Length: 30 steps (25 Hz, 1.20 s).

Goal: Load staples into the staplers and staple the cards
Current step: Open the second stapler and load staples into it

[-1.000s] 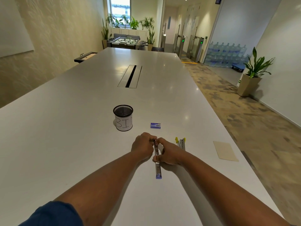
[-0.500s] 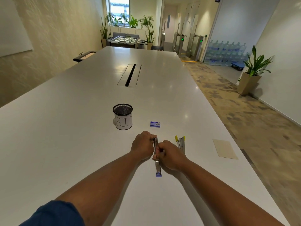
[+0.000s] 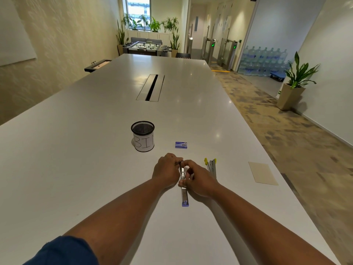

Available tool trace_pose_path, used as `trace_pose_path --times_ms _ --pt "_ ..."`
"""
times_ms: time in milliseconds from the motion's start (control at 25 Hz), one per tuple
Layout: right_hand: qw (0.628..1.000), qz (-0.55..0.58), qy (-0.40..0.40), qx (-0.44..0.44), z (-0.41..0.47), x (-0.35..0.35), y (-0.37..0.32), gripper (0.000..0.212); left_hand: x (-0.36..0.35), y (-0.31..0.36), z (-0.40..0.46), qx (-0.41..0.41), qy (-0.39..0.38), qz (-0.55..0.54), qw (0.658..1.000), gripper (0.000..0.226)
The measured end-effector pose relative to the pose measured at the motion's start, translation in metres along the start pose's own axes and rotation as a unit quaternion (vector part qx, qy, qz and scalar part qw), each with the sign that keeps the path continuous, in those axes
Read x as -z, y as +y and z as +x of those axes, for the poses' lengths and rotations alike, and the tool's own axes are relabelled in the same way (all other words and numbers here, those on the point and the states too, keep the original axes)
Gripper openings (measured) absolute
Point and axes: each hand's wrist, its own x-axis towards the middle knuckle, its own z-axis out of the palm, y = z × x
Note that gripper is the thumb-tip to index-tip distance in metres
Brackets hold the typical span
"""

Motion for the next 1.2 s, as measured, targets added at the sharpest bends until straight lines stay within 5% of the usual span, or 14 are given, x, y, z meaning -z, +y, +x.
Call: trace_pose_path --times_ms 680,920,1200 --pt "0.998 0.035 0.036 0.027 -0.006 -0.009 0.003 0.068 -0.001 -0.002 -0.001 0.001 0.001 -0.008 1.0 0.036" --pt "0.996 0.062 0.069 0.014 -0.011 -0.015 0.0 0.035 0.002 0.001 -0.001 -0.002 -0.007 0.0 1.0 0.029" --pt "0.989 0.108 0.097 0.007 -0.016 -0.017 0.002 0.041 0.002 0.0 -0.003 -0.009 -0.006 0.004 1.0 0.038"
